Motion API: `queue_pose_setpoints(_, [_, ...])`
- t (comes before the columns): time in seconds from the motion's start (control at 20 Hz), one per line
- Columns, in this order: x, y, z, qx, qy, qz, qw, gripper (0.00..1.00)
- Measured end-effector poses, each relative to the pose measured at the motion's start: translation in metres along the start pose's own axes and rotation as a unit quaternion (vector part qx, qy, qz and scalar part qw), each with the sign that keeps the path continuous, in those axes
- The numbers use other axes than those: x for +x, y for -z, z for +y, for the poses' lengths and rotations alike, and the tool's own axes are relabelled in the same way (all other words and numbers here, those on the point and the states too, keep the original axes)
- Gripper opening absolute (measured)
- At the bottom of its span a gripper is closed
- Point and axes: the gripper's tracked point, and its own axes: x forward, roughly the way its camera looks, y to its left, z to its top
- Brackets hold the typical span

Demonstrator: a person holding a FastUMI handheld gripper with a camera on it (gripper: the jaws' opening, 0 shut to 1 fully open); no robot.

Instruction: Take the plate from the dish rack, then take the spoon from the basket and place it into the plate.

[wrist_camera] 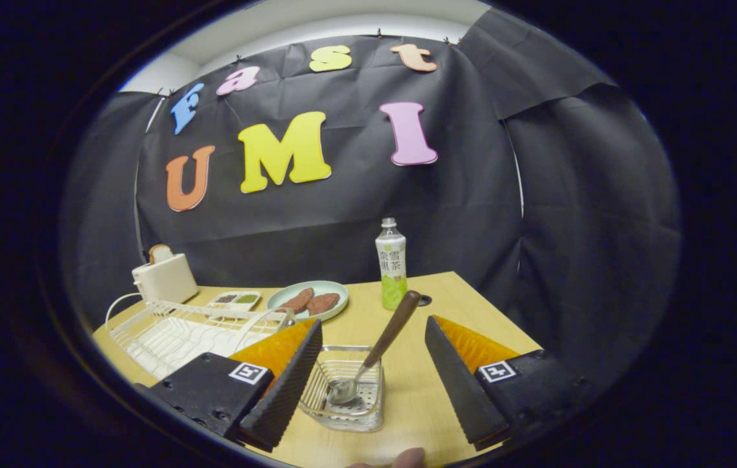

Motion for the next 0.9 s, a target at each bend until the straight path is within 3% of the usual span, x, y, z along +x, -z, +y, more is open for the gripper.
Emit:
queue_pose_setpoints(0.15, [0.025, -0.004, -0.006, 0.010, 0.004, 0.018, 1.000, 1.00])
queue_pose_setpoints(0.3, [0.024, -0.010, 0.003, 0.025, -0.006, 0.024, 0.999, 0.87])
queue_pose_setpoints(0.45, [0.016, -0.014, 0.011, 0.023, -0.006, 0.023, 0.999, 0.61])
queue_pose_setpoints(0.6, [0.003, -0.020, 0.021, 0.039, -0.008, 0.013, 0.999, 0.41])
queue_pose_setpoints(0.65, [-0.001, -0.019, 0.026, 0.047, -0.013, 0.015, 0.999, 0.27])
queue_pose_setpoints(0.9, [-0.015, -0.021, 0.035, 0.060, -0.004, 0.014, 0.998, 0.14])
